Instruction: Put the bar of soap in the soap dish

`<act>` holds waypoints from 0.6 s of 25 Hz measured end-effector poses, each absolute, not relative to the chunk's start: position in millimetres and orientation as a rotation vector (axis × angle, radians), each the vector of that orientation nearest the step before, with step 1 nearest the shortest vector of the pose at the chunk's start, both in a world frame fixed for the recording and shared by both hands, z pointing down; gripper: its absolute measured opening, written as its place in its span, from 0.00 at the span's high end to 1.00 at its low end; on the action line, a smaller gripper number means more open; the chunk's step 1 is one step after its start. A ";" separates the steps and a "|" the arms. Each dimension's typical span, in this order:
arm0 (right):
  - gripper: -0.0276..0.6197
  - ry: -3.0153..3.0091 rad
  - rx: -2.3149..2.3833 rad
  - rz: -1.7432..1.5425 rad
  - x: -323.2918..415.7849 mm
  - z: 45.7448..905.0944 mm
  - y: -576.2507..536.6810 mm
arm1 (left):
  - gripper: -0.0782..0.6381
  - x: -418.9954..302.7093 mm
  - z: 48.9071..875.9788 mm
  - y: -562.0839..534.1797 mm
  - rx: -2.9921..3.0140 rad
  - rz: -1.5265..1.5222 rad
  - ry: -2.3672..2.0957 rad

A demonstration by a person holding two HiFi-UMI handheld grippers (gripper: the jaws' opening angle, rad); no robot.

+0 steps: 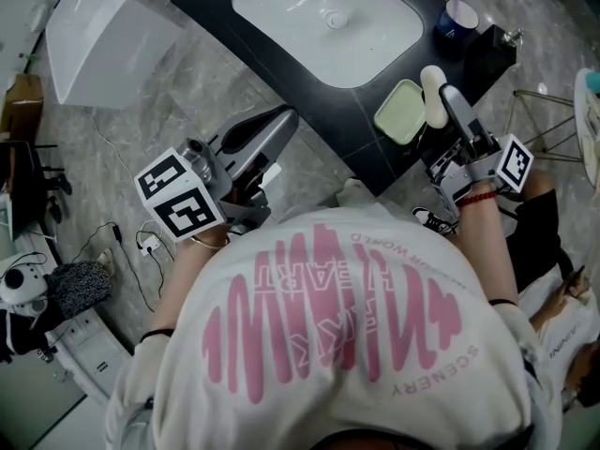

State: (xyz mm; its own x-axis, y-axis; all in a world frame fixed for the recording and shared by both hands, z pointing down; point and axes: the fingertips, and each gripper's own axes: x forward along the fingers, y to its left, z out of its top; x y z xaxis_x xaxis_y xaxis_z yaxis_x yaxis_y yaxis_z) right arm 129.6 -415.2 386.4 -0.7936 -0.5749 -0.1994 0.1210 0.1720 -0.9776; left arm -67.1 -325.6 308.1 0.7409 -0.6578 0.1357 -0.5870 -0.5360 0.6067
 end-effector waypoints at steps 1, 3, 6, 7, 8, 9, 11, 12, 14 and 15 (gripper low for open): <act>0.50 1.917 -0.429 -1.682 129.7 389.4 -416.3 | 0.88 -67.0 308.6 -326.2 2.289 -0.147 -0.939; 0.50 1.934 -0.432 -1.697 128.6 393.2 -418.2 | 0.88 -66.6 309.5 -327.6 2.282 -0.152 -0.949; 0.50 1.960 -0.431 -1.713 127.2 398.0 -421.9 | 0.88 -64.5 311.2 -330.2 2.276 -0.153 -0.959; 0.50 1.964 -0.429 -1.720 127.2 399.8 -423.4 | 0.88 -63.7 311.3 -331.1 2.274 -0.155 -0.961; 0.50 1.971 -0.430 -1.726 127.3 401.8 -425.0 | 0.88 -63.0 311.1 -331.9 2.271 -0.159 -0.963; 0.50 1.984 -0.435 -1.730 127.3 403.9 -426.3 | 0.88 -62.5 310.7 -332.6 2.269 -0.164 -0.965; 0.50 2.018 -0.452 -1.734 127.5 408.3 -428.1 | 0.88 -62.3 310.3 -334.3 2.264 -0.172 -0.972; 0.50 2.032 -0.459 -1.738 127.7 410.6 -428.7 | 0.88 -62.4 310.7 -335.5 2.260 -0.176 -0.977; 0.50 2.055 -0.470 -1.749 128.4 415.2 -429.4 | 0.88 -61.9 311.4 -337.7 2.253 -0.186 -0.983; 0.50 2.069 -0.478 -1.753 128.7 417.7 -429.7 | 0.88 -61.3 311.5 -338.5 2.251 -0.190 -0.983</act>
